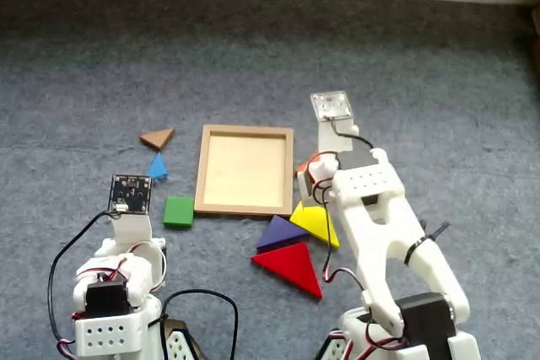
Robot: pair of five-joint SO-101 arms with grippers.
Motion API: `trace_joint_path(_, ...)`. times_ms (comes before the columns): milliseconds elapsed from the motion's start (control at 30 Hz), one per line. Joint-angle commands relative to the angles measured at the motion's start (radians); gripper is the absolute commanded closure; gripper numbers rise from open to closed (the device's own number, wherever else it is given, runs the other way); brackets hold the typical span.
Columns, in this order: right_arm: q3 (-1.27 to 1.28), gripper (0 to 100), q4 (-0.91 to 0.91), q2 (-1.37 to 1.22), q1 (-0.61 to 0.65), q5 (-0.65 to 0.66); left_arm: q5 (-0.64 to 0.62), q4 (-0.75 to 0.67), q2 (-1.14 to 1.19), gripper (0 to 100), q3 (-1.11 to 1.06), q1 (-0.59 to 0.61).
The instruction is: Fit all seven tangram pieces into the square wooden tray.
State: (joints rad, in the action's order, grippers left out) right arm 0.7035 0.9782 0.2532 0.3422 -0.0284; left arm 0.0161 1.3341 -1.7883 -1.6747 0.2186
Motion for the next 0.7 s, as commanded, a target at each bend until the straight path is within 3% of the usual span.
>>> trace_joint_path(0,-0.065,68.0,-0.038,0.047,0.039,-0.063,0.009,0.005,-0.01,98,-0.021,0.01)
trace_joint_path(133,-0.065,68.0,-0.124,-0.028,0.045,-0.064,0.009,0.005,-0.01,98,-0.021,0.01)
trace_joint_path(667,-0.101,68.0,-0.193,-0.269,0.099,-0.063,0.009,0.005,-0.01,98,-0.021,0.01)
